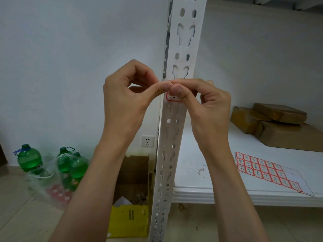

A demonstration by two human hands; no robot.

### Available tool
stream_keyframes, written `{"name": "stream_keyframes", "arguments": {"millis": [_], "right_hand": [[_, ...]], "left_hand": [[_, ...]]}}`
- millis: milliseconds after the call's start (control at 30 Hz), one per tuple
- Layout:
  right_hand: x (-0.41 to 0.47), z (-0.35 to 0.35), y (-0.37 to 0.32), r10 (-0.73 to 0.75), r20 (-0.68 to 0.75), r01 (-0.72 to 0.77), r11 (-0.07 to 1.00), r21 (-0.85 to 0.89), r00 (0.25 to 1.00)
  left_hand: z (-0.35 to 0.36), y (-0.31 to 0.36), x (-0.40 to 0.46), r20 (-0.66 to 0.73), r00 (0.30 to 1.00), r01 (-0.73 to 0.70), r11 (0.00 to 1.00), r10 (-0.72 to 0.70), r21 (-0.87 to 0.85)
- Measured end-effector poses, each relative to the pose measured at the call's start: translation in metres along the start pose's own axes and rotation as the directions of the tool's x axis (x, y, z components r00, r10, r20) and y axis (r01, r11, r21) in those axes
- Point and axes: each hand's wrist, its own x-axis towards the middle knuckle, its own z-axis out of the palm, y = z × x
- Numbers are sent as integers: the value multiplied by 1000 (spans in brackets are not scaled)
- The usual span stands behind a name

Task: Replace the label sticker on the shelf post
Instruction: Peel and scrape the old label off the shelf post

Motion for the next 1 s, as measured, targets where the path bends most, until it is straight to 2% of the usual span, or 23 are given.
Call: {"name": "stream_keyframes", "arguments": {"millis": [133, 233, 333, 467, 600, 833, 1000], "right_hand": [[3, -8, -6, 95, 69, -103, 987, 122, 993], [2, -10, -6, 134, 101, -147, 980, 138, 986], [0, -14, -4, 197, -3, -193, 963, 188, 980], [0, -27, 7, 309, -160, -263, 930, 257, 937], [-4, -40, 30, 401, -182, -353, 902, 249, 898], [-22, -54, 62, 576, -77, -552, 808, 208, 814], [-32, -61, 76, 661, -79, -658, 750, 68, 746]], "left_hand": [[1, 1, 1, 38, 999, 11, 999, -9, -41], [3, 0, 1, 84, 996, 18, 999, -14, -47], [3, -3, -1, 76, 997, 26, 998, -22, -59], [3, -6, -2, 30, 998, 59, 996, -57, -72], [6, -7, -4, 7, 998, 70, 996, -70, -60], [11, -9, -7, 10, 998, 69, 998, -69, -9], [14, -12, -9, 12, 998, 63, 998, -63, -3]]}}
